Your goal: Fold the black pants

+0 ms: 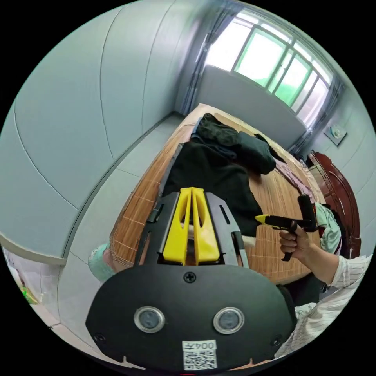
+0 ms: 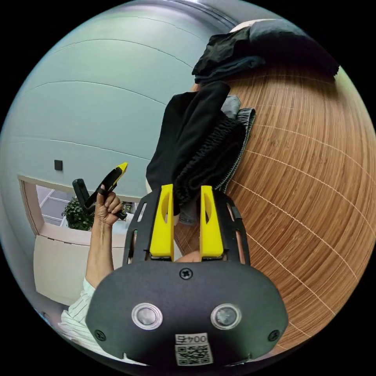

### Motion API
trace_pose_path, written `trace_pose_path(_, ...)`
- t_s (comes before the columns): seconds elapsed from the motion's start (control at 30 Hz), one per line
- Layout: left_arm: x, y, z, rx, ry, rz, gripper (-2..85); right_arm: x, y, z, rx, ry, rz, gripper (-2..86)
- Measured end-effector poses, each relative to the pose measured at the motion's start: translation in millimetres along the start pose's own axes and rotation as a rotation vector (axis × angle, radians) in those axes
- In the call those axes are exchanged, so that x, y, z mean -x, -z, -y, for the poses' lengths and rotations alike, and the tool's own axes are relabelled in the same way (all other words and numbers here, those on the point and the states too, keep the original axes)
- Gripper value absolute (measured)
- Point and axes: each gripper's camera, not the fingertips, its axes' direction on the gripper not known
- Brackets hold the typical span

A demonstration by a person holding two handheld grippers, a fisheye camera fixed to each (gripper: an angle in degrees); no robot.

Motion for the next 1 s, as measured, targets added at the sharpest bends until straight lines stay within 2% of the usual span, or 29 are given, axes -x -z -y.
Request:
trace_pose_path(0.1, -21, -71, -17, 0.235, -0.034, 0.153, 0.8, 19, 18, -27, -0.037, 0.113, -0.070, 4.7)
trace_pose_path(0.2, -34, -49, -18, 0.098, 0.078, 0.203, 0.8, 38, 41, -69, -0.035, 0.273, -0.227, 0.4)
trace_pose_path(0.3, -71, 0, -37, -0.195, 0.072, 0.189, 0.7, 30, 77, -115, 0.003, 0.328, -0.378, -0.5)
trace_pose_path(0.33, -87, 3, -46, -0.257, 0.046, 0.118, 0.7, 24, 85, -124, 0.009, 0.321, -0.411, -0.5)
trace_pose_path(0.4, -111, -13, -53, -0.236, -0.014, 0.049, 0.6, -3, 117, -158, 0.038, 0.255, -0.523, -0.7)
trace_pose_path(0.6, -146, -95, -54, -0.008, -0.070, 0.150, 0.6, -54, 192, -243, 0.026, 0.056, -0.603, -0.7)
trace_pose_path(0.7, -138, -80, -45, 0.006, 0.029, 0.150, 0.5, -58, 218, -275, 0.009, 0.012, -0.641, -0.7)
trace_pose_path(0.73, -142, -62, -47, -0.058, 0.044, 0.136, 0.5, -59, 223, -280, 0.006, 0.004, -0.656, -0.7)
trace_pose_path(0.77, -144, -52, -49, -0.098, 0.047, 0.108, 0.5, -59, 233, -291, -0.008, -0.005, -0.684, -0.7)
trace_pose_path(0.87, -156, -8, -75, -0.310, 0.098, -0.203, 0.5, -59, 261, -319, -0.063, -0.033, -0.705, -0.5)
trace_pose_path(0.93, -170, -2, -109, -0.418, 0.160, -0.511, 0.6, -60, 280, -339, -0.135, -0.056, -0.654, -0.1)
trace_pose_path(1.0, -192, -14, -132, -0.430, 0.185, -0.698, 0.9, -69, 303, -365, -0.234, -0.109, -0.571, 1.1)
